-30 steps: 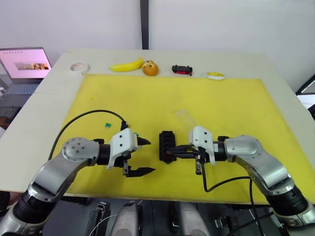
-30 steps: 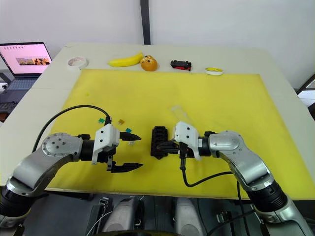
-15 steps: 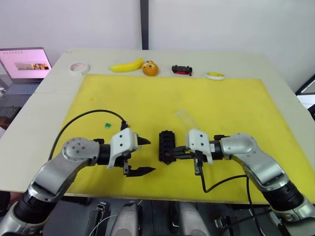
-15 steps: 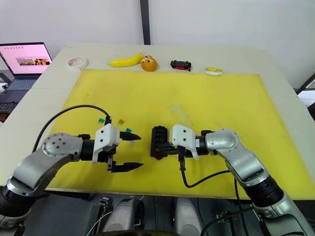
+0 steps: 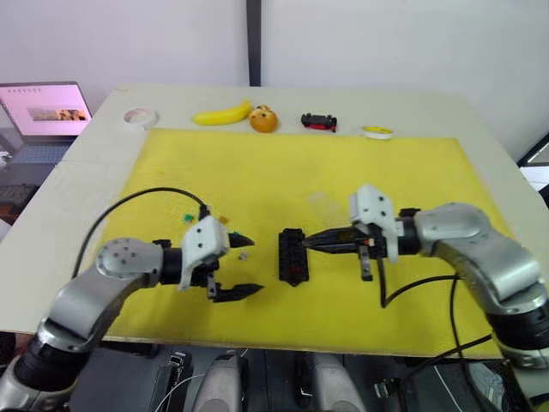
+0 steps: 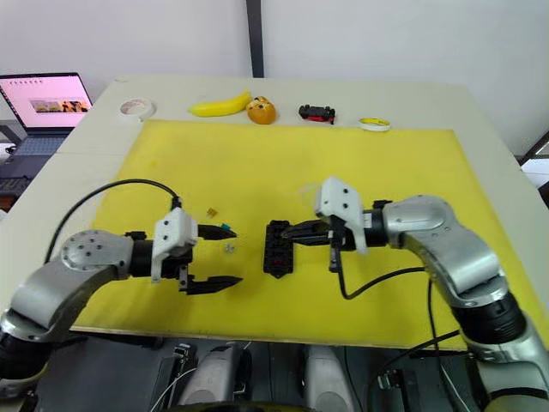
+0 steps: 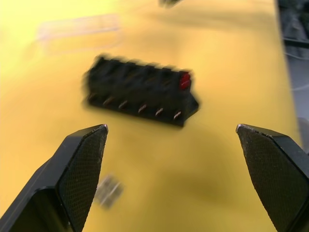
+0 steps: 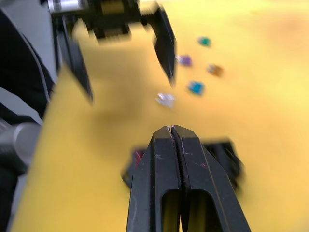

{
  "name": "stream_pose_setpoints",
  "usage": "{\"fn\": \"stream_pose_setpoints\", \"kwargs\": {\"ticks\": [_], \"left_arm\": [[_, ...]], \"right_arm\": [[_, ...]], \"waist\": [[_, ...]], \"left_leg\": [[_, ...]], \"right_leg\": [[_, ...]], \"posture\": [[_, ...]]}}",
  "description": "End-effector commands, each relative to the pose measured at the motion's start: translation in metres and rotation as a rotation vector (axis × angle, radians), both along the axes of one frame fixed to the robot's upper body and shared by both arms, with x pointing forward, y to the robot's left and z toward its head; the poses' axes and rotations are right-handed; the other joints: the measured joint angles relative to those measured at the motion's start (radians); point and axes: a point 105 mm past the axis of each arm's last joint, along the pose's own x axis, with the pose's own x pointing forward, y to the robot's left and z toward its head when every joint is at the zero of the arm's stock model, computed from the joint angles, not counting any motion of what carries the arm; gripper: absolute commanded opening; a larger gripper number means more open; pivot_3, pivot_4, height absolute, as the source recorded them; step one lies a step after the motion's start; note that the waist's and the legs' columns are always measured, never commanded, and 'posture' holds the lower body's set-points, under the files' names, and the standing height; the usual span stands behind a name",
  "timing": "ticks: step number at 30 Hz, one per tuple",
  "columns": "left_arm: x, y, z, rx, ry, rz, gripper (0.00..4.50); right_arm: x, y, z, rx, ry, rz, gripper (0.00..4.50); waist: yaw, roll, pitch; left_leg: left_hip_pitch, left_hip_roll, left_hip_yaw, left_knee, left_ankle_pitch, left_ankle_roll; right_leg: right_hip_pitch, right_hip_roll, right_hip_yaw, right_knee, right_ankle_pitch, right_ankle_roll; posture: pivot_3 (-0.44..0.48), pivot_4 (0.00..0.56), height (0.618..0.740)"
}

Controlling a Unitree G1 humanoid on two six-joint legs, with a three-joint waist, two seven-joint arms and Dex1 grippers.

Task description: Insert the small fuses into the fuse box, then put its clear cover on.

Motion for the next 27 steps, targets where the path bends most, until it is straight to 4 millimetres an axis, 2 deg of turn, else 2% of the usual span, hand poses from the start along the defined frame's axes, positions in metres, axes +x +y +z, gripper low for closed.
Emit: {"fn": "stream_pose_setpoints", "kwargs": {"ticks": [1, 2, 5, 9, 12, 13, 17, 23, 25, 27], "left_arm": [[0.005, 0.034, 0.018, -0.016, 0.000, 0.103, 4.50], [0.005, 0.045, 0.020, -0.013, 0.013, 0.138, 4.50], [0.003, 0.084, 0.023, 0.027, 0.047, 0.236, 4.50], [-0.006, 0.125, 0.019, 0.088, 0.110, 0.337, 4.50], [-0.011, 0.146, 0.020, 0.113, 0.119, 0.391, 4.50], [-0.012, 0.151, 0.020, 0.116, 0.119, 0.408, 4.50], [-0.014, 0.164, 0.020, 0.133, 0.109, 0.453, 4.50], [-0.010, 0.161, 0.020, 0.128, 0.093, 0.454, 4.50], [-0.003, 0.157, 0.020, 0.090, 0.070, 0.464, 4.50], [0.007, 0.146, 0.022, -0.059, 0.091, 0.476, 4.50]], "right_arm": [[0.003, -0.032, 0.007, -0.042, -0.024, -0.074, 0.04], [0.004, -0.042, 0.006, -0.061, -0.019, -0.101, 0.04], [0.005, -0.077, 0.006, -0.111, 0.006, -0.180, 0.84], [0.009, -0.111, 0.013, -0.161, 0.000, -0.269, 2.76], [0.010, -0.125, 0.018, -0.184, -0.012, -0.303, 4.21], [0.010, -0.130, 0.018, -0.191, -0.010, -0.311, 4.43], [0.010, -0.143, 0.017, -0.213, -0.006, -0.337, 4.43], [0.015, -0.131, 0.018, -0.206, -0.030, -0.307, 4.43], [0.020, -0.117, 0.022, -0.175, -0.064, -0.275, 4.43], [0.025, -0.089, 0.030, -0.119, -0.102, -0.195, 4.43]], "waist": [[0.000, 0.000, 0.000], [0.000, 0.000, 0.000], [0.000, 0.000, 0.000], [-0.004, 0.001, 0.000], [-0.003, 0.001, 0.000], [-0.003, 0.001, 0.000], [-0.001, 0.001, 0.001], [-0.002, 0.001, 0.001], [-0.003, 0.001, 0.000], [-0.005, 0.001, 0.000]], "left_leg": [[0.000, 0.000, 0.000, 0.000, 0.000, 0.000], [0.000, 0.000, 0.000, 0.000, 0.000, 0.000], [0.000, 0.000, 0.001, 0.000, 0.000, 0.000], [0.000, 0.001, 0.002, -0.001, 0.000, 0.000], [0.000, 0.002, 0.003, -0.001, 0.000, 0.000], [0.000, 0.002, 0.003, -0.001, 0.000, 0.000], [0.000, 0.002, 0.004, -0.001, 0.000, 0.000], [-0.001, 0.002, 0.005, -0.001, 0.000, 0.000], [-0.001, 0.002, 0.005, -0.002, 0.000, 0.000], [0.000, 0.003, 0.005, -0.002, 0.000, 0.000]], "right_leg": [[0.000, 0.000, 0.000, 0.000, -0.001, -0.001], [0.000, 0.000, 0.000, 0.000, -0.001, -0.001], [0.000, 0.000, 0.000, 0.000, -0.001, -0.002], [-0.002, 0.000, 0.000, 0.000, -0.001, -0.002], [-0.002, 0.000, 0.000, 0.000, -0.002, -0.003], [-0.002, 0.000, 0.000, 0.000, -0.002, -0.003], [-0.003, -0.001, 0.001, 0.000, -0.002, -0.003], [-0.004, -0.001, 0.001, 0.000, -0.002, -0.003], [-0.004, -0.001, 0.001, 0.000, -0.002, -0.003], [-0.004, -0.001, 0.001, 0.000, -0.002, -0.004]], "posture": [[0.000, 0.150, 0.737], [0.000, 0.150, 0.737], [0.000, 0.150, 0.737], [0.000, 0.150, 0.737], [0.000, 0.150, 0.737], [0.000, 0.150, 0.737], [0.000, 0.150, 0.737], [0.000, 0.150, 0.737], [0.000, 0.150, 0.737], [0.000, 0.150, 0.737]]}}
